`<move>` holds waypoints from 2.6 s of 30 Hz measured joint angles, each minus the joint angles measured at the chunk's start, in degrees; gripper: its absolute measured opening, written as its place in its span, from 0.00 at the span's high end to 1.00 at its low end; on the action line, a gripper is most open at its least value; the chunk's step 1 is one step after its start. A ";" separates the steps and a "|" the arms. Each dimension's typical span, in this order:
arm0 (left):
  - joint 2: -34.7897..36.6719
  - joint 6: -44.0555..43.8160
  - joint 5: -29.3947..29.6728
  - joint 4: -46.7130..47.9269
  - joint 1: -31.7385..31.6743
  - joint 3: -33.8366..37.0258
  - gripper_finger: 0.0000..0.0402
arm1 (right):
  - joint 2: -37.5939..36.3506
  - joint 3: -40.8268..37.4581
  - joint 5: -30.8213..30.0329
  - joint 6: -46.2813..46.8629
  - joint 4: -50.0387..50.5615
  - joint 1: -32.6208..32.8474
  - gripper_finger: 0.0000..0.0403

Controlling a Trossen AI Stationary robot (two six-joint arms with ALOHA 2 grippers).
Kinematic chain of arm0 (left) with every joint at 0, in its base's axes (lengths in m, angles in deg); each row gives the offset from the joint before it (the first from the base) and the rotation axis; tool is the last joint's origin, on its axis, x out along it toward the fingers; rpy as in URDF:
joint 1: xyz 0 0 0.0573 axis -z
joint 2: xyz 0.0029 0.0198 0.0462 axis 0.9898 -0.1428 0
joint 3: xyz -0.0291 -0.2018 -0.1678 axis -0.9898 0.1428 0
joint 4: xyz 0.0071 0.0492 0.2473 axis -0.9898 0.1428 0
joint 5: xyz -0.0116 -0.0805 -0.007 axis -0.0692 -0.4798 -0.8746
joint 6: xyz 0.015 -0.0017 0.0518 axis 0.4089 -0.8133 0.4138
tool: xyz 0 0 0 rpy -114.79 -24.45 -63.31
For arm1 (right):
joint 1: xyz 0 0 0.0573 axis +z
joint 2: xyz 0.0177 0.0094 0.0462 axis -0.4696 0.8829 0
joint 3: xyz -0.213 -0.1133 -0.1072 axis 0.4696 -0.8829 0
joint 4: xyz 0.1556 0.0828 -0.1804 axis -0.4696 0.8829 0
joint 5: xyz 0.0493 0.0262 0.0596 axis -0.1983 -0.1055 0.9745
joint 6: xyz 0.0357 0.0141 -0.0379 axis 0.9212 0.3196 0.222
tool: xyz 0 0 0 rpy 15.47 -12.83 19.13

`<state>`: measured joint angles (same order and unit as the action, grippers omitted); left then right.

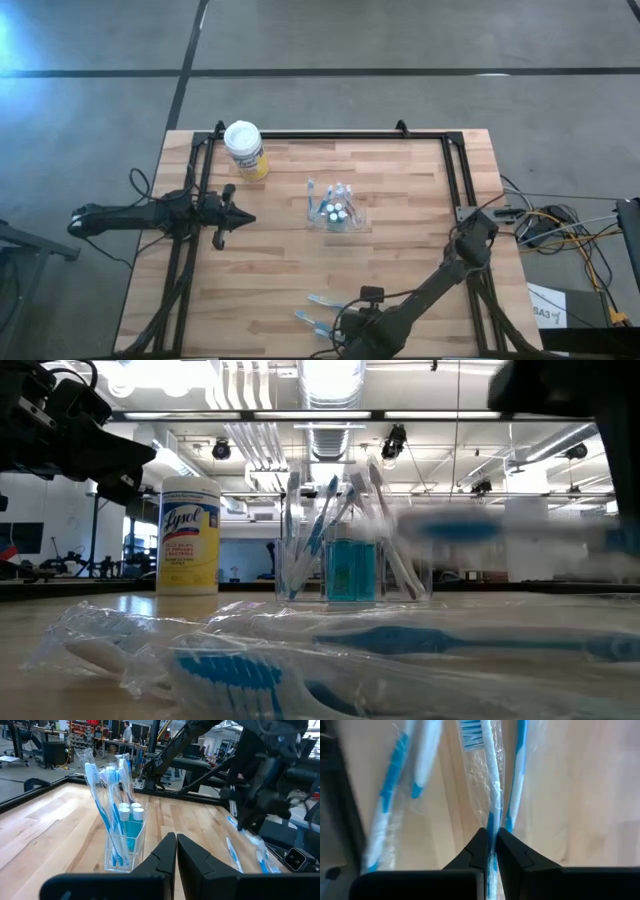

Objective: Pick & Place toothbrushing station
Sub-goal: Put the blue toothbrush into the left compartment of the transparent organizer

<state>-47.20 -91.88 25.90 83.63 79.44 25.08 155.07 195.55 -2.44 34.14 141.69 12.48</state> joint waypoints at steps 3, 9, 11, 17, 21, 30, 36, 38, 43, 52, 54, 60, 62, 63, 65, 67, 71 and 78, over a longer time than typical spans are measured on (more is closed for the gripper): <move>0.00 0.00 -0.02 -0.03 0.00 0.00 0.95 | -3.45 0.00 -2.48 -3.98 -0.55 0.00 0.96; 0.00 -0.07 -0.02 -0.04 0.00 0.00 0.95 | -14.63 -5.26 -14.67 -12.97 -4.68 0.00 0.96; 0.00 -0.11 -0.05 -0.02 0.00 0.00 0.95 | -20.50 -9.62 -16.47 -19.01 -14.12 -0.09 0.96; 0.00 0.16 -0.06 -0.02 -0.01 0.00 0.95 | -38.87 -31.15 -14.72 -38.05 -48.72 -0.27 0.96; 0.00 0.13 -0.07 0.00 0.00 0.00 0.95 | -49.71 -45.29 -14.60 -40.80 -61.13 -0.85 0.96; 0.00 0.02 -0.04 -0.03 0.00 0.00 0.95 | -70.99 -71.51 -12.24 -46.36 -80.73 -4.72 0.96; 0.00 -0.31 -0.02 -0.04 0.00 0.00 0.95 | -82.80 -84.54 -2.31 -45.42 -88.10 -11.68 0.96; 0.00 -0.33 0.01 -0.06 -0.02 0.00 0.95 | -86.88 -87.08 -0.72 -46.87 -88.27 -12.85 0.96; 0.00 -0.35 0.09 -0.12 -0.02 0.00 0.95 | -97.40 -93.24 -0.23 -51.87 -88.17 -13.30 0.96; 0.00 -0.04 0.19 -0.89 -0.02 0.00 0.95 | -113.26 -102.84 -0.83 -54.03 -87.95 -13.40 0.96; 0.00 -0.02 0.20 -1.01 0.00 0.00 0.95 | -115.67 -104.39 -0.84 -54.14 -87.90 -13.41 0.96; 0.00 -0.49 0.20 -0.99 -0.02 0.00 0.95 | -120.75 -108.41 -0.91 -54.93 -87.61 -13.40 0.96; 0.00 -0.72 0.20 -1.35 -0.02 0.00 0.95 | -122.07 -109.39 -1.02 -54.57 -87.70 -13.40 0.96; -0.02 -0.72 0.20 -1.92 -0.02 0.00 0.95 | -122.67 -109.80 -1.05 -54.23 -87.67 -13.40 0.96; 0.00 -0.70 0.22 -3.32 -0.02 0.00 0.95 | -123.80 -110.37 -1.07 -53.81 -87.36 -13.40 0.96; -0.01 -0.31 0.22 -4.58 -0.01 0.00 0.95 | -124.48 -110.49 -1.06 -53.78 -86.69 -13.40 0.96; 0.00 0.04 0.22 -6.85 -0.02 0.00 0.95 | -124.83 -110.51 -1.07 -53.89 -85.98 -13.40 0.96; -0.01 -0.48 0.22 -7.02 -0.01 0.00 0.95 | -124.68 -110.51 -2.79 -55.35 -86.21 -13.40 0.96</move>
<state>-47.21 -92.36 26.11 76.61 79.43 25.08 30.39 85.04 -5.23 -21.21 55.48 -0.92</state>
